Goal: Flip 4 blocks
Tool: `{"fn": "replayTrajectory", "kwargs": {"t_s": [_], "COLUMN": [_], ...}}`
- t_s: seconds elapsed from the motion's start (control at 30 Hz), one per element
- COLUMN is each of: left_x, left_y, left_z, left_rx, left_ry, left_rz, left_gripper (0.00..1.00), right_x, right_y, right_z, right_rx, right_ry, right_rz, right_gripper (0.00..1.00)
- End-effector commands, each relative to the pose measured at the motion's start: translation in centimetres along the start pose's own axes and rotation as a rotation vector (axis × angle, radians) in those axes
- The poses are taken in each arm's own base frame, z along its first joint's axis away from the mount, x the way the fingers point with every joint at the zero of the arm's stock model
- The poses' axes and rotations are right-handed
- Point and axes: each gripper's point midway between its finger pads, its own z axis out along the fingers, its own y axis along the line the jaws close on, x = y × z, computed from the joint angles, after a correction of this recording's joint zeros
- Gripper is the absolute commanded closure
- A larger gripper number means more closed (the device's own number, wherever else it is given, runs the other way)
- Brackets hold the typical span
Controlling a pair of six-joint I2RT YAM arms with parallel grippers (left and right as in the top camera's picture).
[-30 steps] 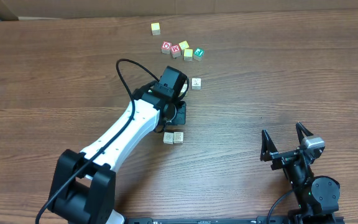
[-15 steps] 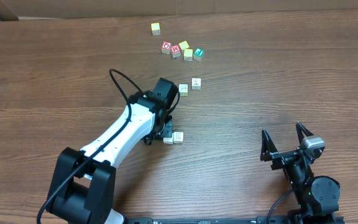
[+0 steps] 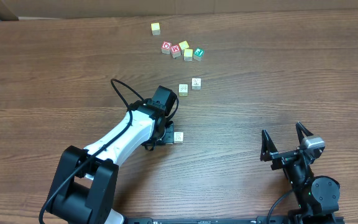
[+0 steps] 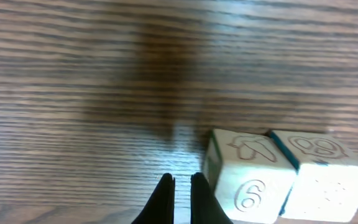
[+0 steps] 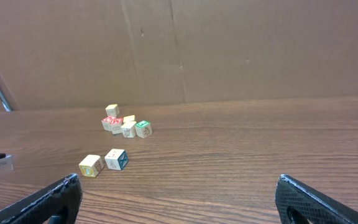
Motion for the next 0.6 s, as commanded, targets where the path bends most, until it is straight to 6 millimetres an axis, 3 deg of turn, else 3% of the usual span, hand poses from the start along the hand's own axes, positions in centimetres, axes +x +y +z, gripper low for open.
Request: {"fn": "replayTrajectory", "kwargs": {"t_s": [0.0,0.37,0.5,0.57], "left_x": [0.6,0.4,-1.0,-2.1], "left_y": [-0.8,-0.5,0.2,0.8], "left_z": [0.0,-0.2,-1.6,-3.2], "left_rx": [0.047,0.034,0.018,0.018], "left_ry": [0.024,0.017,-0.026,-0.058], "left_rz": [-0.008,-0.011,-0.034,-0.049], "left_gripper": [0.96,0.96,0.96,0.96], "right_x": [0.3,0.3,0.3,0.3], "right_y": [-0.2,-0.2,-0.2,-0.2], "right_z": [0.0,0.0,0.0,0.0], "right_rx": [0.006,0.006,0.006,0.006], "right_ry": [0.001,0.001,0.001,0.001], "right_rz": [-0.003,-0.003,-0.003,-0.003], "right_gripper": [0.00,0.00,0.00,0.00]}}
